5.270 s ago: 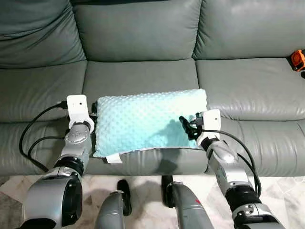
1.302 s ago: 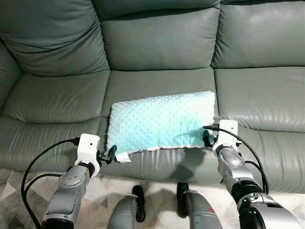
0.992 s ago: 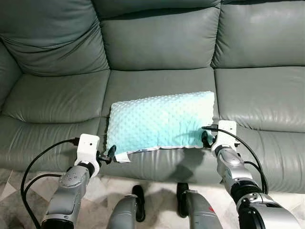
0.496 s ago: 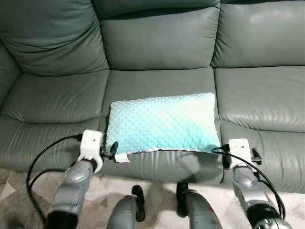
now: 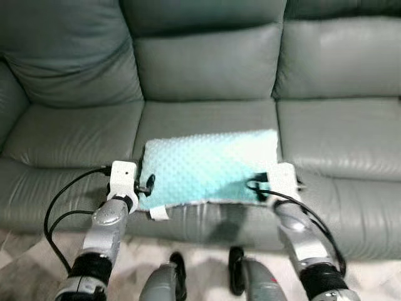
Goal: Move the pillow to the sofa
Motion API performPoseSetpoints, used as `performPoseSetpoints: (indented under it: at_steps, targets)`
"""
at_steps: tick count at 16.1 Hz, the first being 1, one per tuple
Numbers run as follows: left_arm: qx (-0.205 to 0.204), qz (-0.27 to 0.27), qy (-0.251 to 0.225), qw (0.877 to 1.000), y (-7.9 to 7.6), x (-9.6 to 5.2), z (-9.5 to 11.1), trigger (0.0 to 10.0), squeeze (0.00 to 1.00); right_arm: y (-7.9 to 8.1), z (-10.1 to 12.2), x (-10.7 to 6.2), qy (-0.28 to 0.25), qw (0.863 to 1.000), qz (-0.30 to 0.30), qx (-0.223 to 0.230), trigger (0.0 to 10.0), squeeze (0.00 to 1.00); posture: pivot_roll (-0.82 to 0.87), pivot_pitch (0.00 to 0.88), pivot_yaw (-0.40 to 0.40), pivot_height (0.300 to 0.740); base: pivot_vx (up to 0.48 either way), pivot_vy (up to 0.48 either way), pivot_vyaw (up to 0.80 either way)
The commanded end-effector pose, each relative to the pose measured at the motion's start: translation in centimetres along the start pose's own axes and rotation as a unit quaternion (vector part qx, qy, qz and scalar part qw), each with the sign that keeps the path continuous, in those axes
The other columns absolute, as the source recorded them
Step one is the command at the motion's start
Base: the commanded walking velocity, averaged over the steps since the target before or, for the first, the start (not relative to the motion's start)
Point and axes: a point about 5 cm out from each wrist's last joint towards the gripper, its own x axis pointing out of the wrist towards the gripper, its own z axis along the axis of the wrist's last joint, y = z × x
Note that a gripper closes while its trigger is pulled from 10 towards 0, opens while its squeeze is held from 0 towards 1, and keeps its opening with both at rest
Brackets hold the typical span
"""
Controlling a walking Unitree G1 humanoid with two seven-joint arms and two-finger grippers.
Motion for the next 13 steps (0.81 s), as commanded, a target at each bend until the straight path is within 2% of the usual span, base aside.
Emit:
performPoseSetpoints:
  at_steps: [1, 3, 6, 8, 10, 11, 13]
  targets:
    - [-0.016, 0.021, 0.014, 1.0, 0.7, -0.4, -1.3, 10.0, 0.0, 0.5, -0.2, -0.2, -0.001, 1.0, 0.012, 0.001, 10.0, 0.0, -0.05, 0.111, 0.081, 0.74, 0.0, 0.0, 0.0]
    - [-0.028, 0.045, 0.026, 0.998, 0.1, -0.3, -2.3, 10.0, 0.0, 0.5, 0.7, -0.1, -0.021, 1.0, 0.02, 0.013, 10.0, 0.0, -0.06, 0.069, 0.063, 0.74, 0.0, 0.0, 0.0]
    - [-0.059, 0.059, 0.023, 0.996, -0.1, -0.1, -2.6, 10.0, 0.0, 0.4, 1.1, -0.1, -0.027, 0.999, 0.029, 0.025, 10.0, 0.0, -0.07, 0.027, 0.046, 0.74, 0.0, 0.0, 0.0]
    - [-0.045, 0.065, 0.01, 0.997, 0.2, -0.1, -2.3, 10.0, 0.0, 0.7, 1.6, -0.3, -0.049, 0.998, 0.045, 0.023, 10.0, 0.0, -0.07, 0.009, 0.034, 0.74, 0.0, 0.0, 0.0]
    - [-0.038, 0.081, 0.009, 0.996, 0.5, -0.1, -2.4, 10.0, 0.0, 1.0, 1.3, -0.4, -0.045, 0.997, 0.055, 0.029, 10.0, 0.0, -0.07, 0.0, 0.019, 0.74, 0.0, 0.0, 0.0]
    - [-0.047, 0.073, 0.0, 0.996, 0.5, -0.1, -2.3, 10.0, 0.0, 1.2, 1.3, -0.4, -0.045, 0.997, 0.062, 0.027, 10.0, 0.0, -0.08, 0.0, 0.008, 0.74, 0.0, 0.0, 0.0]
    - [-0.075, 0.101, -0.003, 0.992, 0.4, 0.1, -2.2, 10.0, 0.0, 1.5, 2.2, 0.1, -0.06, 0.995, 0.083, 0.011, 10.0, 0.0, -0.08, 0.0, -0.011, 0.74, 0.0, 0.0, 0.0]
